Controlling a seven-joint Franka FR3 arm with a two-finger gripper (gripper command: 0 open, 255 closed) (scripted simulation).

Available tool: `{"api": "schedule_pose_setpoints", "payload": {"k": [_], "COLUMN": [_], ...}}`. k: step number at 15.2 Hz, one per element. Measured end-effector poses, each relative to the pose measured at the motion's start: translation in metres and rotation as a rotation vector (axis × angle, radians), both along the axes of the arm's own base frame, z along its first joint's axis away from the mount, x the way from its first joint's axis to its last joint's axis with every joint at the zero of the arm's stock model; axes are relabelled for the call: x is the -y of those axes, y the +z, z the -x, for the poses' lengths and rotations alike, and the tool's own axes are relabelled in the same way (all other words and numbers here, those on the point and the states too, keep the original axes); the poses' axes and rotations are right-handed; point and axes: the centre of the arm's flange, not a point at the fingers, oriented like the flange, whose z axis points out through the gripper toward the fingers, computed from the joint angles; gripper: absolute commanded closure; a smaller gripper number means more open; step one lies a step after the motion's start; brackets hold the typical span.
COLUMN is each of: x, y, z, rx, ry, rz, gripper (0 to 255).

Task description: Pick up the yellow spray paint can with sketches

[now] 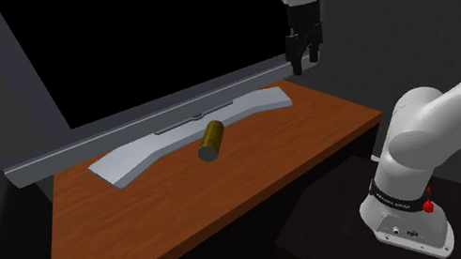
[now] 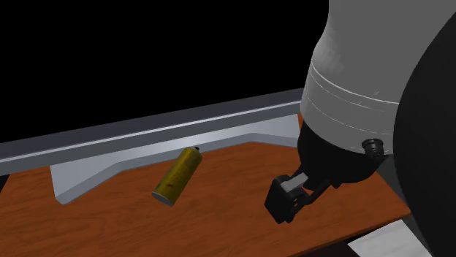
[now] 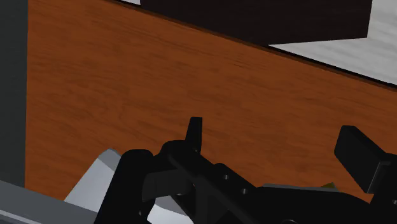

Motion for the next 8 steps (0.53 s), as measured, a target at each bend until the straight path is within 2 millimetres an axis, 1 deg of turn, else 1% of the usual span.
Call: {"api": "schedule_pose_setpoints", "payload": {"k": [1, 3, 4, 5, 7, 8], "x": [0.0, -0.009, -0.014, -0.023, -0.04, -0.044], "y": [0.0, -0.009, -0.017, -0.026, -0.037, -0.045], "z": [0.0, -0.009, -0.012, -0.018, -0.027, -0.034], "rx": [0.0, 0.002, 0.003, 0.005, 0.008, 0.01], "ry": [0.0, -0.036, -0.063, -0.091, -0.153, -0.185], "rz": [0.0, -0.005, -0.009, -0.013, -0.023, -0.027], "gripper": [0, 0, 0, 0, 0, 0]}}
